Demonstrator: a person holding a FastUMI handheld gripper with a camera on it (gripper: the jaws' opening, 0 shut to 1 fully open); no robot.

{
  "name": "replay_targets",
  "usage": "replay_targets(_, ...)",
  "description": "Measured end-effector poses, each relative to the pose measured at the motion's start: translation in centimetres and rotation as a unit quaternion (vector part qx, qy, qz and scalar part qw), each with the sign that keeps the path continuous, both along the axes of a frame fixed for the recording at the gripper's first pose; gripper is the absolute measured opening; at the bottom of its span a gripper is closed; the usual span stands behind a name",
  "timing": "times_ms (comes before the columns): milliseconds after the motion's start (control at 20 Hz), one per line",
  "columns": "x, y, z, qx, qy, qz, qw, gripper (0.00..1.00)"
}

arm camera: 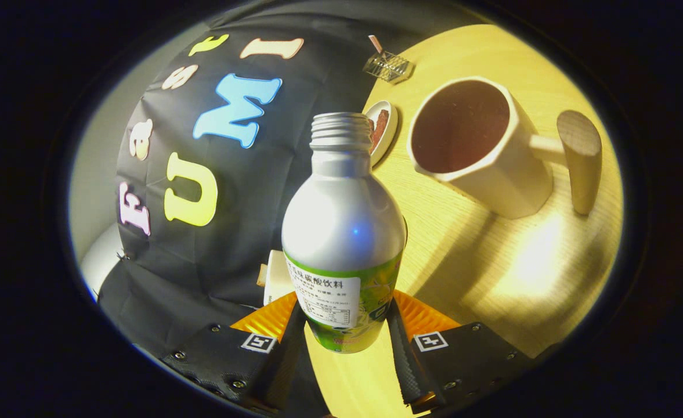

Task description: Take the bottle from table, then pour the juice into the cup, finally place the bottle on the coaster

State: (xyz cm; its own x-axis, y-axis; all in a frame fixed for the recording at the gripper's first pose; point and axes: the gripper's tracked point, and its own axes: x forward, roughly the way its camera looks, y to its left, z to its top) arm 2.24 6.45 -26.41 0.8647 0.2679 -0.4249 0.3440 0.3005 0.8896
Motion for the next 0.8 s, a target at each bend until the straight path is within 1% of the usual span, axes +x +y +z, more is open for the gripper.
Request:
replay_targets(500,0.0,0.9,1.0,0.098,-0.003,-0.027,0.995,0.71)
replay_targets(800,0.2,1.3,1.4,0.137,0.002,-0.029,0.990,0.71)
